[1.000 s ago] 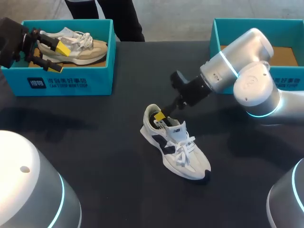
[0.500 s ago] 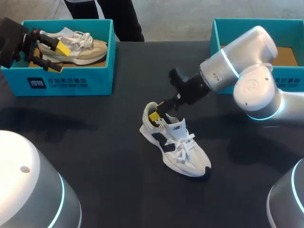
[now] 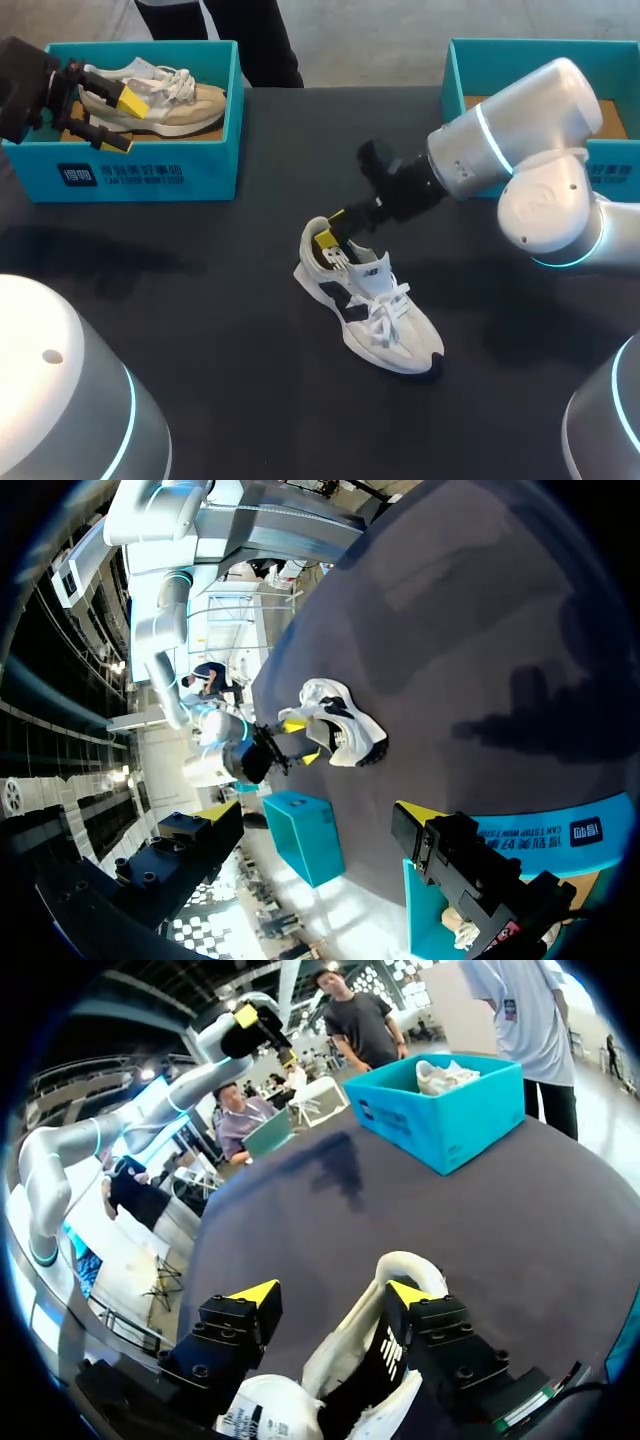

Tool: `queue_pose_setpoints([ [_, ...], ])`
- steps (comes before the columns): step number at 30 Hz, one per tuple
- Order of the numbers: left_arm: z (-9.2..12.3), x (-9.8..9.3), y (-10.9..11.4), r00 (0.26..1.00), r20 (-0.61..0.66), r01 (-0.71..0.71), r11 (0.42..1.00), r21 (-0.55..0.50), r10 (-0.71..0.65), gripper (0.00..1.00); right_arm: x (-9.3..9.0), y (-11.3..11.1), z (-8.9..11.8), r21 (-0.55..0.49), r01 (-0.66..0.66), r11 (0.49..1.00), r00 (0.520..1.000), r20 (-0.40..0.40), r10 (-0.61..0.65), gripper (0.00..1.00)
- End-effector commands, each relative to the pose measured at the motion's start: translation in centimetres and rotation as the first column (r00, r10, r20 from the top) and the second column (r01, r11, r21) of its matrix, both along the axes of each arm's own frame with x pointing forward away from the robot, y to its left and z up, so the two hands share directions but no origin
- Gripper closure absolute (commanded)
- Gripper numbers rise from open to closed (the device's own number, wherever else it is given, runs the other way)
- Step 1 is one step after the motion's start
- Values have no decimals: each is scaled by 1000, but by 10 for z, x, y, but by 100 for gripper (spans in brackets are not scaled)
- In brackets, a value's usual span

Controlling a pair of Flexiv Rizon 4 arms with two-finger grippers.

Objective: Take the shoe out of the shoebox, open the shoe tongue, remove and reinsert the insole, then place the shoe into the shoebox

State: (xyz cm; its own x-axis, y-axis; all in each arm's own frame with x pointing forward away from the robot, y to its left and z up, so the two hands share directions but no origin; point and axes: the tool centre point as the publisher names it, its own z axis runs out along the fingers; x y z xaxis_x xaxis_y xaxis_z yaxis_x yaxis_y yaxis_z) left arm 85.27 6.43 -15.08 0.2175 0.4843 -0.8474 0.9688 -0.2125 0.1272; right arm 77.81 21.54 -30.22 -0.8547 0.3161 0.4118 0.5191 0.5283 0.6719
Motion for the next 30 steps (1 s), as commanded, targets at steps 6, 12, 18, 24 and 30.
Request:
queue_pose_setpoints([
  [6, -1, 0, 0, 1000, 2, 0, 1000, 0, 0, 0, -15, -8, 16, -101, 114, 988, 993, 47, -110, 56],
  [12, -1, 0, 0, 1000, 2, 0, 1000, 0, 0, 0, -22, -15, 25, -137, 192, 972, 980, 84, -182, 87],
  [18, -1, 0, 0, 1000, 2, 0, 1000, 0, 0, 0, -25, -23, 33, -188, 254, 949, 967, 57, -247, 100],
  [24, -1, 0, 0, 1000, 2, 0, 1000, 0, 0, 0, -23, -24, 37, -304, 339, 890, 934, -3, -357, 100],
  [30, -1, 0, 0, 1000, 2, 0, 1000, 0, 0, 0, -23, -18, 43, -370, 364, 855, 920, -4, -393, 100],
])
